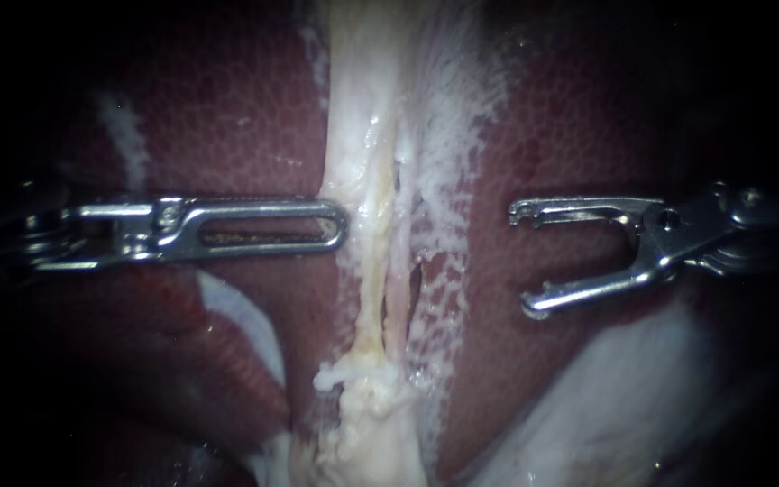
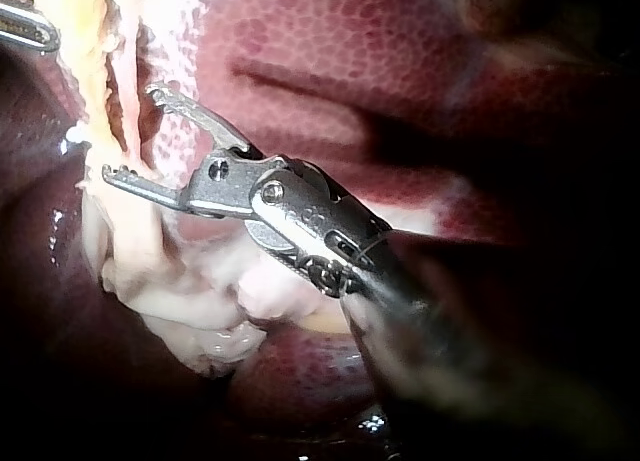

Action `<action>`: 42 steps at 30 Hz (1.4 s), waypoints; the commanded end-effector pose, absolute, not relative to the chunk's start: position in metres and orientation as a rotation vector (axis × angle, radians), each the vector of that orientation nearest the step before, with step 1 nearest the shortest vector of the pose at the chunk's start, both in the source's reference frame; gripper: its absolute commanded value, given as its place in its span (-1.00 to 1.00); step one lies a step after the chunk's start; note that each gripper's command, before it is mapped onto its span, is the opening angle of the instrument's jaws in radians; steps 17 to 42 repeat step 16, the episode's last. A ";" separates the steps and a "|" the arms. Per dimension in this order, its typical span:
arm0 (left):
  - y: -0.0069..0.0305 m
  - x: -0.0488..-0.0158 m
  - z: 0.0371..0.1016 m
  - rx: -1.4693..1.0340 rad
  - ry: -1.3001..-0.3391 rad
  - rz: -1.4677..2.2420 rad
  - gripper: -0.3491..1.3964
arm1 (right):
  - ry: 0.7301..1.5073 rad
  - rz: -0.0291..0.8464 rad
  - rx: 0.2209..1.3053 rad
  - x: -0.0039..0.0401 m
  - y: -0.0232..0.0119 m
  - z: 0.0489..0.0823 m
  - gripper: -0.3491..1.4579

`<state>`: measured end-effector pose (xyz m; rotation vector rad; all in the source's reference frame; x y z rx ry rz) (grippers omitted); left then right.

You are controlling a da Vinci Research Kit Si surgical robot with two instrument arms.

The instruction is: Going back first clip left tube

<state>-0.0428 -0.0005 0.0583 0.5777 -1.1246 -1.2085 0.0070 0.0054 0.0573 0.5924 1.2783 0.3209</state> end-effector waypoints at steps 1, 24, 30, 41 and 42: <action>-0.0006 -0.0428 0.0583 0.578 -1.124 -1.209 -1.00 | 1.278 0.321 0.593 0.0069 0.0054 0.0573 0.05; -0.0006 -0.0427 0.0582 0.578 -1.125 -1.208 -1.00 | 1.278 0.321 0.592 0.0069 0.0054 0.0573 0.05; -0.0006 -0.0427 0.0582 0.578 -1.125 -1.208 -1.00 | 1.278 0.321 0.592 0.0069 0.0054 0.0573 0.05; -0.0006 -0.0427 0.0582 0.578 -1.125 -1.208 -1.00 | 1.278 0.321 0.592 0.0069 0.0054 0.0573 0.05; -0.0006 -0.0427 0.0582 0.578 -1.125 -1.208 -1.00 | 1.278 0.321 0.592 0.0069 0.0054 0.0573 0.05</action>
